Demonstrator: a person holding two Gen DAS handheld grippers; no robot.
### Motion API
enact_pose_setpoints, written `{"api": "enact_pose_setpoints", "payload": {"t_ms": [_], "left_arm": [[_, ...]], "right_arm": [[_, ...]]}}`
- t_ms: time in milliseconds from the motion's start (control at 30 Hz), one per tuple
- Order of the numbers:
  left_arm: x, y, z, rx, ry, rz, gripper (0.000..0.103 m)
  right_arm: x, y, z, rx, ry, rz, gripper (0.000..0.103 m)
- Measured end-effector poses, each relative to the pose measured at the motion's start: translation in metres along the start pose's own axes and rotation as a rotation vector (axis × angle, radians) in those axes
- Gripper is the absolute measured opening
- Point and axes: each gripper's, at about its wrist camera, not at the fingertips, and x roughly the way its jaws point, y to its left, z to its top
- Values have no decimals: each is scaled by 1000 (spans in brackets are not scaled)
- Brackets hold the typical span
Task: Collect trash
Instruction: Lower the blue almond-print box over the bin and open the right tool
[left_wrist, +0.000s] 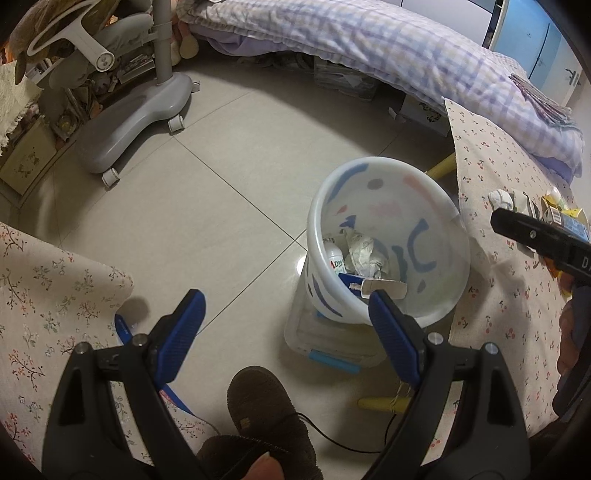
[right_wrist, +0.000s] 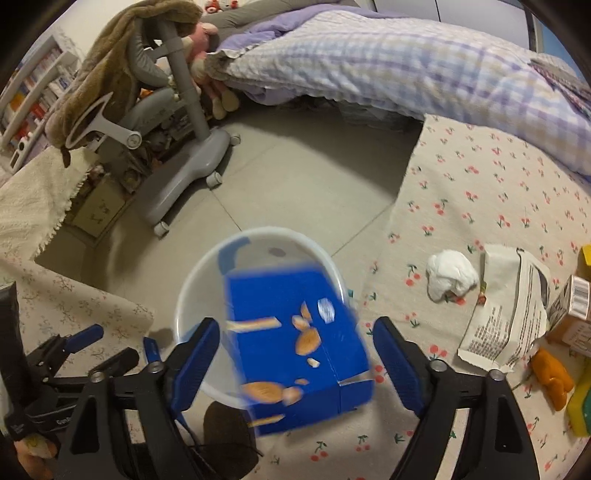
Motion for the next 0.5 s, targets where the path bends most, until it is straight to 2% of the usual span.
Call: {"api": "enact_pose_setpoints", "payload": {"t_ms": [167, 500], "left_arm": [[-2, -2, -1, 5, -3, -3, 90], [-7, -14, -1, 9, -1, -36, 90]], "right_arm": [[-7, 4, -1, -21, -7, -24, 87], [-35, -19, -10, 16, -19, -70, 87]]}}
